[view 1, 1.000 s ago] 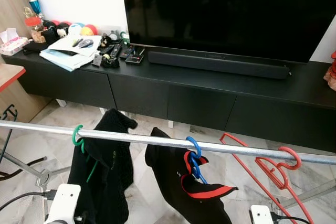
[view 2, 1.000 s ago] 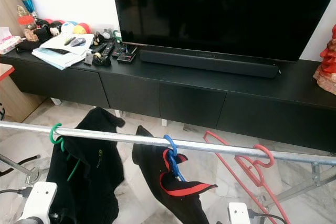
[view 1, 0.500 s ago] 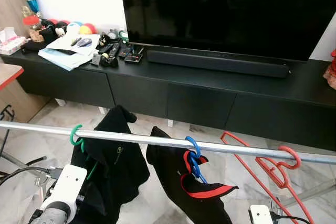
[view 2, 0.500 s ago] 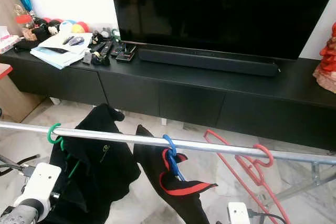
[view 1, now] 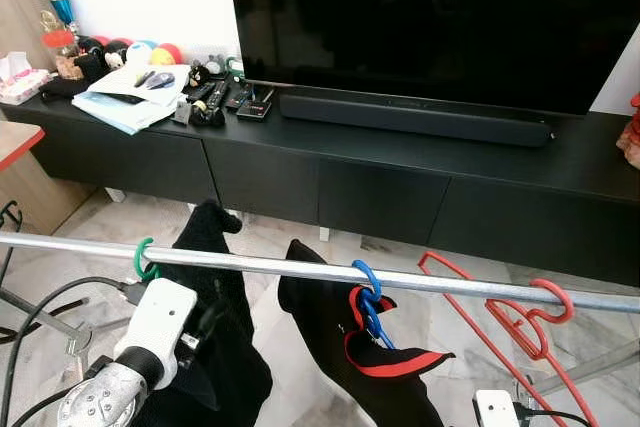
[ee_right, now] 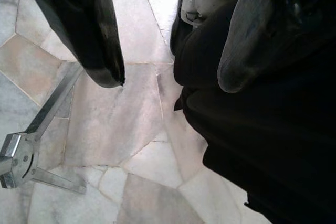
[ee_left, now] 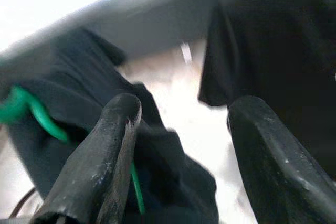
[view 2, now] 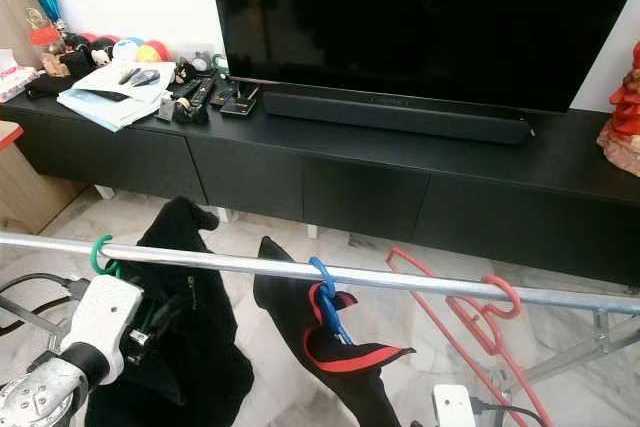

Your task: Hang hanger

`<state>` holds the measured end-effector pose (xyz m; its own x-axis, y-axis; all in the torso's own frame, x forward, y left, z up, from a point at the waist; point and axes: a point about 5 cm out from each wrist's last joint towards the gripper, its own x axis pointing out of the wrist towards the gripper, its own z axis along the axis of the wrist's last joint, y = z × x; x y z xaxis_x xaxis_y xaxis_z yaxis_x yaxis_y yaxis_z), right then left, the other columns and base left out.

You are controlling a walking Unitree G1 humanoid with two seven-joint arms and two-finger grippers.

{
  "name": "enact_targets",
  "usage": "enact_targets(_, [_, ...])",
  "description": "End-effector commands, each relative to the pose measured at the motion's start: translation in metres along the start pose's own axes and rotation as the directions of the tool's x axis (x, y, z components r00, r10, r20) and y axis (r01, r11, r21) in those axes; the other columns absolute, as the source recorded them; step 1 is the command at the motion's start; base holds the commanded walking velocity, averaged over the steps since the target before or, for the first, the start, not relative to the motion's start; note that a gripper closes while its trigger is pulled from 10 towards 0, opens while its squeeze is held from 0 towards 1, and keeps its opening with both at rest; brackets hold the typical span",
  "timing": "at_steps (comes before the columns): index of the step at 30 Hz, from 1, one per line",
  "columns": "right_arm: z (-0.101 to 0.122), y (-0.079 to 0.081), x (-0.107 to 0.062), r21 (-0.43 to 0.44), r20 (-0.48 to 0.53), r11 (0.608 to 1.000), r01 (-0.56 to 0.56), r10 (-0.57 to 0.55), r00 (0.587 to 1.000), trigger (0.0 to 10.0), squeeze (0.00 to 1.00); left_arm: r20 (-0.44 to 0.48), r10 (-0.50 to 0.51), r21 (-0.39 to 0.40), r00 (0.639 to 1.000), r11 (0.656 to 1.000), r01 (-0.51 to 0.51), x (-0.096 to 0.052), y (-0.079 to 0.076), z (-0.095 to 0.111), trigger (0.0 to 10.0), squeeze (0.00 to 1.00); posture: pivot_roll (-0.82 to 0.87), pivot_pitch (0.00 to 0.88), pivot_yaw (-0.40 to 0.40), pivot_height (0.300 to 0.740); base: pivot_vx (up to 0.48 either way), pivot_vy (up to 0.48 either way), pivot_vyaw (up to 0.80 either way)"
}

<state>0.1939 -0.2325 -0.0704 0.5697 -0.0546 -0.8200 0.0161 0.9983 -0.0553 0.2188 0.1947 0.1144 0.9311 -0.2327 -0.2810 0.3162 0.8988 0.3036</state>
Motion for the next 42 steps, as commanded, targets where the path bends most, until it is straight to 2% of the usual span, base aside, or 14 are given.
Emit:
enact_targets(1, [-0.004,0.0,0.0,0.002,-0.018,1.0,0.001,-0.001,1.0,10.0,0.0,-0.071,0.02,0.021,0.997,1.0,-0.018,0.0,0.002,-0.011,10.0,0.0,0.1,0.087,0.037,0.74,0.0,0.0,0.0])
enact_targets(3, [-0.004,0.0,0.0,0.002,-0.018,1.0,0.001,-0.001,1.0,10.0,0.0,-0.085,0.061,0.025,0.995,0.998,-0.059,0.001,0.006,-0.014,10.0,0.0,0.1,0.088,0.037,0.74,0.0,0.0,0.0])
enact_targets(4, [-0.004,0.0,0.0,0.003,-0.018,1.0,0.001,-0.001,1.0,10.0,0.0,-0.114,0.126,0.023,0.986,0.992,-0.124,0.003,0.012,-0.017,10.0,0.0,0.1,0.088,0.036,0.74,0.0,0.0,0.0])
enact_targets(10, [-0.004,0.0,0.0,0.001,-0.019,1.0,-0.001,0.001,1.0,10.0,0.0,-0.207,0.261,0.042,0.943,0.965,-0.258,0.005,0.025,-0.029,10.0,0.0,0.1,0.088,0.035,0.74,0.0,0.0,0.0])
enact_targets(15, [-0.004,0.0,-0.001,0.002,-0.019,1.0,0.001,-0.001,1.0,10.0,0.0,-0.186,0.393,0.047,0.901,0.919,-0.391,0.004,0.039,-0.024,10.0,0.0,0.1,0.09,0.034,0.74,0.0,0.0,0.0])
enact_targets(16, [-0.004,0.0,-0.001,0.002,-0.019,1.0,0.001,-0.001,1.0,10.0,0.0,-0.186,0.393,0.047,0.901,0.919,-0.391,0.004,0.039,-0.024,10.0,0.0,0.1,0.09,0.034,0.74,0.0,0.0,0.0])
enact_targets(18, [-0.004,0.0,-0.001,0.001,-0.019,1.0,0.001,-0.001,1.0,10.0,0.0,-0.162,0.452,0.07,0.877,0.892,-0.446,0.003,0.047,-0.02,10.0,0.0,0.1,0.09,0.034,0.74,0.0,0.0,0.0])
enact_targets(21, [-0.004,0.0,0.0,0.001,-0.02,1.0,0.0,0.0,1.0,10.0,0.0,-0.16,0.476,0.078,0.865,0.88,-0.469,0.002,0.049,-0.019,10.0,0.0,0.1,0.09,0.034,0.74,0.0,0.0,0.0])
enact_targets(29, [-0.005,0.0,0.0,0.003,-0.019,1.0,-0.003,0.003,1.0,10.0,0.0,-0.189,0.449,0.065,0.873,0.893,-0.445,0.004,0.043,-0.026,10.0,0.0,0.09,0.088,0.036,0.74,0.0,0.0,0.0])
enact_targets(32, [-0.005,0.0,0.0,0.005,-0.02,1.0,-0.001,0.001,1.0,10.0,0.0,-0.141,0.418,0.028,0.897,0.908,-0.419,0.007,0.039,-0.019,10.0,0.0,0.09,0.088,0.035,0.74,0.0,0.0,0.0])
enact_targets(33, [-0.005,0.0,0.0,0.003,-0.021,1.0,0.0,0.0,1.0,10.0,0.0,-0.106,0.403,0.03,0.909,0.915,-0.402,0.008,0.038,-0.014,10.0,0.0,0.1,0.087,0.035,0.74,0.0,0.0,0.0])
enact_targets(35, [-0.005,0.0,0.0,0.001,-0.022,1.0,0.0,0.0,1.0,10.0,0.0,-0.099,0.404,0.044,0.909,0.915,-0.402,0.008,0.038,-0.013,10.0,0.0,0.09,0.085,0.035,0.74,0.0,0.0,0.0])
enact_targets(39, [-0.005,0.0,0.0,0.004,-0.021,1.0,0.0,0.0,1.0,10.0,0.0,-0.098,0.49,0.133,0.866,0.869,-0.477,0.006,0.048,-0.015,10.0,0.0,0.09,0.084,0.035,0.74,0.0,0.0,0.0])
enact_targets(42, [-0.005,0.0,0.0,0.003,-0.02,1.0,0.0,0.0,1.0,10.0,0.0,-0.087,0.524,0.174,0.847,0.845,-0.505,0.004,0.053,-0.015,10.0,0.0,0.09,0.083,0.034,0.74,0.0,0.0,0.0])
